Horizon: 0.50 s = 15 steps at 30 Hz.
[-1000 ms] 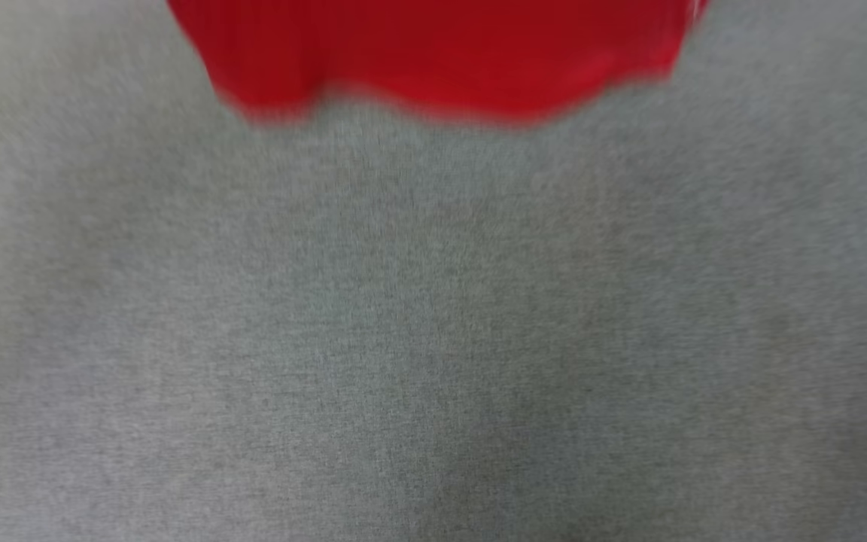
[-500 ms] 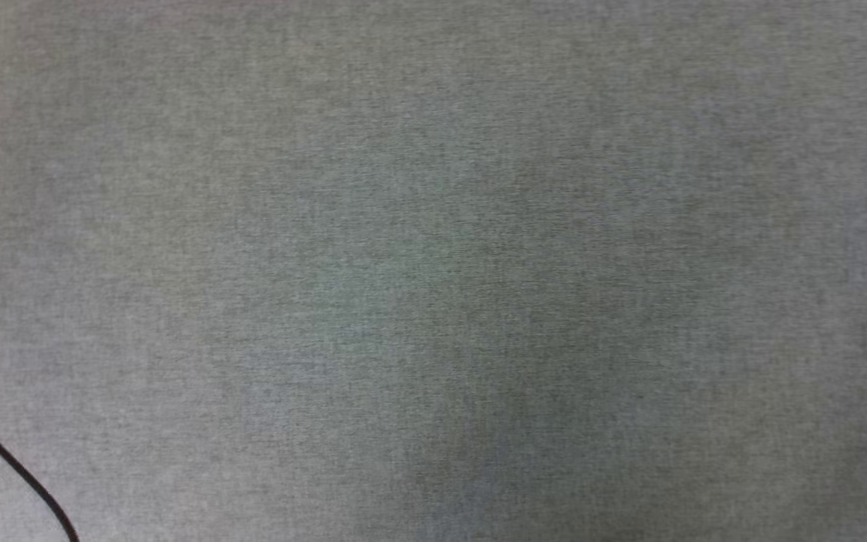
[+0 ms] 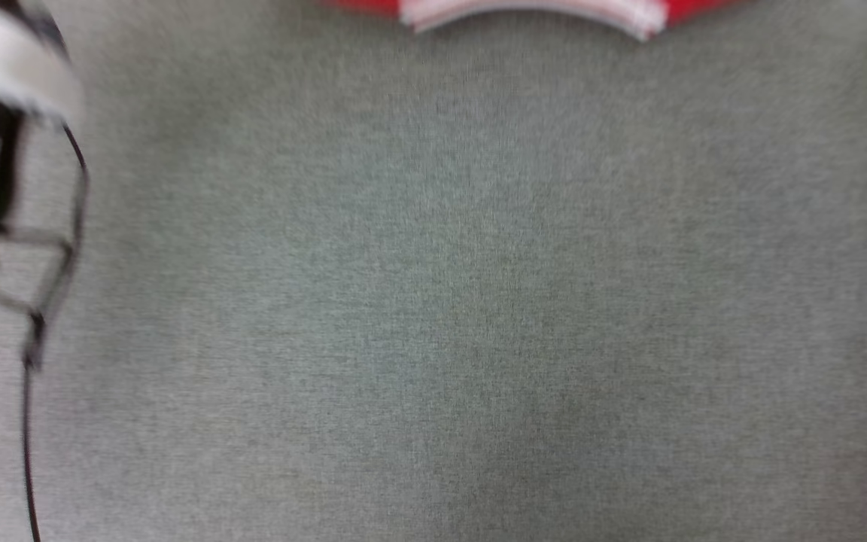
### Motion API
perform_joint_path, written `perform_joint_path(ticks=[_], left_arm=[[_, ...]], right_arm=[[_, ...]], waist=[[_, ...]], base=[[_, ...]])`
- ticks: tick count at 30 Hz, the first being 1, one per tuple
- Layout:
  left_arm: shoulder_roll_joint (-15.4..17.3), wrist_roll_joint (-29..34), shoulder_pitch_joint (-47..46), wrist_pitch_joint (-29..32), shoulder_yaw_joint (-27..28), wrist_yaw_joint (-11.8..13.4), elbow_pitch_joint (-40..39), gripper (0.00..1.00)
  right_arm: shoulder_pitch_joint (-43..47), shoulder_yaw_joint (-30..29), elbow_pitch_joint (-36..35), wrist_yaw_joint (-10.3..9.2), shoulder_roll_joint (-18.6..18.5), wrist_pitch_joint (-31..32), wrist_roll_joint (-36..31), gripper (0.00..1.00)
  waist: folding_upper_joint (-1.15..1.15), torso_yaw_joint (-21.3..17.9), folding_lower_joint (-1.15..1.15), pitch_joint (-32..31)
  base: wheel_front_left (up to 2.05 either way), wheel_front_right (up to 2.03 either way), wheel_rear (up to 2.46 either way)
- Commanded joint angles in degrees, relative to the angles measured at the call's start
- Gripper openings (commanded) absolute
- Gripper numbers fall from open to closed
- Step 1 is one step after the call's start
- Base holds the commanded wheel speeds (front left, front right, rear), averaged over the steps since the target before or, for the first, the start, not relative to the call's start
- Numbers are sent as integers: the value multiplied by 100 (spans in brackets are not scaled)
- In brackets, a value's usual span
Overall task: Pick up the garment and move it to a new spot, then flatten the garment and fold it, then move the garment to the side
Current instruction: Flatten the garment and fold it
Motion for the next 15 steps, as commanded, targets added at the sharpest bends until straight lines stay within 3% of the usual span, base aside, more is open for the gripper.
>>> perform_joint_path(ticks=[1,5,15], left_arm=[[-3,-84,283,-37,18,74,-28,0],[136,-147,1315,-28,-97,218,-60,0],[704,-758,3539,589,-236,280,-295,0]], right_arm=[[298,36,-2,-6,-45,63,42,0],[1239,83,20,-6,-116,289,256,0],[3138,-230,-363,-9,-149,1161,838,0]], waist=[[0,7,-1,-343],[0,16,-1,-871],[0,-85,-1,-1831]], base=[[0,0,0],[0,0,0],[0,0,0]])
